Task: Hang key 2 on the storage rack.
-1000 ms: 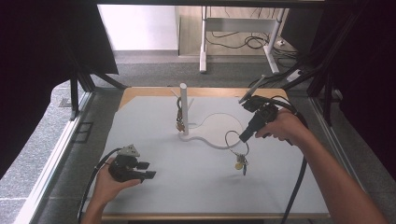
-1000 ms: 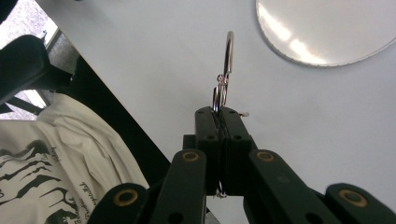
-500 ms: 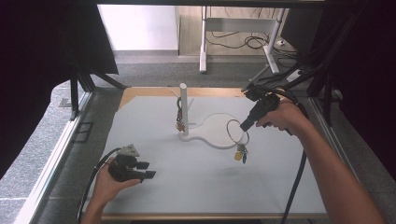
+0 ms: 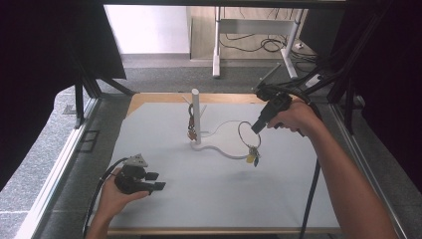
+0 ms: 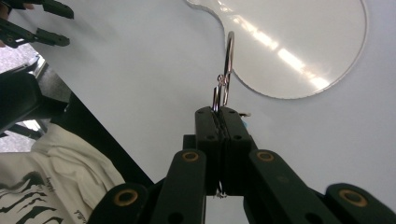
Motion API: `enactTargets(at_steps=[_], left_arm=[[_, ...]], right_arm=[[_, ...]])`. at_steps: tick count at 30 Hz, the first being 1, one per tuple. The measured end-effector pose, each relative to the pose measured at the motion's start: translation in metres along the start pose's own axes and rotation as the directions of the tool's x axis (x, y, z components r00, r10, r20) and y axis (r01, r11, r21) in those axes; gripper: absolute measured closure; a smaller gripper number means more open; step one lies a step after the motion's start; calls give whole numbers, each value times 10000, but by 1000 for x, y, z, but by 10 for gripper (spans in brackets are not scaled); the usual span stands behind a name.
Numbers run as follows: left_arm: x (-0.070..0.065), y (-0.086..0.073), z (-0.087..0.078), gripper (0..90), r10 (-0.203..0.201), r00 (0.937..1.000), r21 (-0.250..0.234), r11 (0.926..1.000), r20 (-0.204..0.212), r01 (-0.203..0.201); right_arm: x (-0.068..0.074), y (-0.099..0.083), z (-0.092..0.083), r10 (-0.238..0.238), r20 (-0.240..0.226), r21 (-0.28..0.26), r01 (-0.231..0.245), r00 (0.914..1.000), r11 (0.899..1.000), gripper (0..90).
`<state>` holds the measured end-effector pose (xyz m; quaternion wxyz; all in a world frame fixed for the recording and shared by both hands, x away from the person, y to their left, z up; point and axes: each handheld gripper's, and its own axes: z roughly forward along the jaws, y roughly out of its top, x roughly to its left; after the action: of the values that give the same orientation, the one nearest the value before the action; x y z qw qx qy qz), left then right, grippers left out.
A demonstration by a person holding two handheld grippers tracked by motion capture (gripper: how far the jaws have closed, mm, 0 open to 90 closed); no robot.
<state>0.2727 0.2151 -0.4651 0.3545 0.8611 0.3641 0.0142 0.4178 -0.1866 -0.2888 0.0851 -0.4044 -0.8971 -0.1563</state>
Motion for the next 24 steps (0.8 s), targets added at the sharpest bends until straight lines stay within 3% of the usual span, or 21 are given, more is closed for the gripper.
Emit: enactTargets(at_steps=[24], left_arm=[[1,-1,-3,505,-16,10000,-49,10000,-20,16]], right_arm=[[-1,19,5,37,107,123,-38,9999,9999,887]])
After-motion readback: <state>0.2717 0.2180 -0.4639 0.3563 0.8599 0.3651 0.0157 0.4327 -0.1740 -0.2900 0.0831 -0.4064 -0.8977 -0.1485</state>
